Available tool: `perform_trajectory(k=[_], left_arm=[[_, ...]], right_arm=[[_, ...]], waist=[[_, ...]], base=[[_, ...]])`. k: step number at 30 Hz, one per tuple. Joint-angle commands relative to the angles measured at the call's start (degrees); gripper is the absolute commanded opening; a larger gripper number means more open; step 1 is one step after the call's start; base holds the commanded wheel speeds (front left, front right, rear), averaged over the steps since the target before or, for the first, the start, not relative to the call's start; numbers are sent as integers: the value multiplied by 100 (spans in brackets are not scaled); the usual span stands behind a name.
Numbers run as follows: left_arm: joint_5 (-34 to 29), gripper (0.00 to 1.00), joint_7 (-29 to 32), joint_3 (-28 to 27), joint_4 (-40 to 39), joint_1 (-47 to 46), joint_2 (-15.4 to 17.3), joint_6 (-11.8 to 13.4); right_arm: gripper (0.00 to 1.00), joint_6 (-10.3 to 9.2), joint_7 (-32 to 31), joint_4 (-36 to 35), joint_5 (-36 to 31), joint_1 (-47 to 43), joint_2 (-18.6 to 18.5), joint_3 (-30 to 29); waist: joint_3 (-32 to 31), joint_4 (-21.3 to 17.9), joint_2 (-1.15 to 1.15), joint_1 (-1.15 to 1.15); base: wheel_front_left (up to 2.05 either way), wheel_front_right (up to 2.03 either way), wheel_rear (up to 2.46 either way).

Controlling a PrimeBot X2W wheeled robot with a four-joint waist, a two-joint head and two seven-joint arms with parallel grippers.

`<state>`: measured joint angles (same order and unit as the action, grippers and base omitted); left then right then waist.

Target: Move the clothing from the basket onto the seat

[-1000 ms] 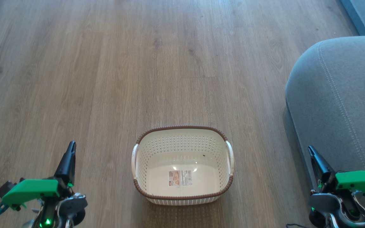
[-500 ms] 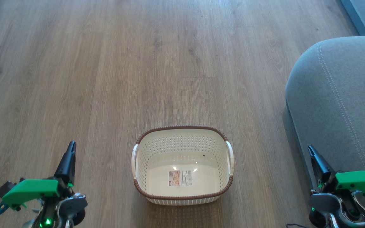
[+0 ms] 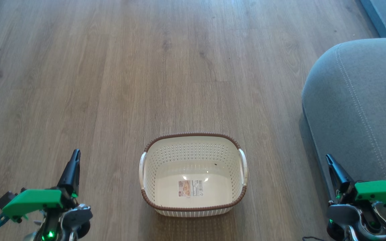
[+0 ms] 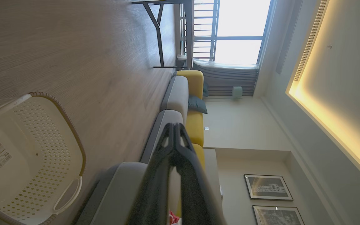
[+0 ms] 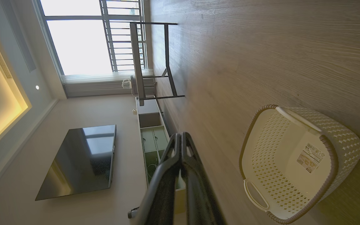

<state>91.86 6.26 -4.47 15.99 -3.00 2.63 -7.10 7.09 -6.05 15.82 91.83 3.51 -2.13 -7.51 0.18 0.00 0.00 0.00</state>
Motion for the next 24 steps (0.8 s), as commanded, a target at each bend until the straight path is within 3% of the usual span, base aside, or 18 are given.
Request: perform_trajectory(k=[1,24], left_arm=[[25,0,28,-212,-194,-320,25,-38],[25,0,28,-212,-194,-320,25,-39]], right_arm=[[0,40,-43,-179,34,267,-75,99],[0,40,-43,-179,34,267,-75,100]], waist=[[0,0,0,0],[0,0,0,0]], base=[[0,0,0],[0,0,0]])
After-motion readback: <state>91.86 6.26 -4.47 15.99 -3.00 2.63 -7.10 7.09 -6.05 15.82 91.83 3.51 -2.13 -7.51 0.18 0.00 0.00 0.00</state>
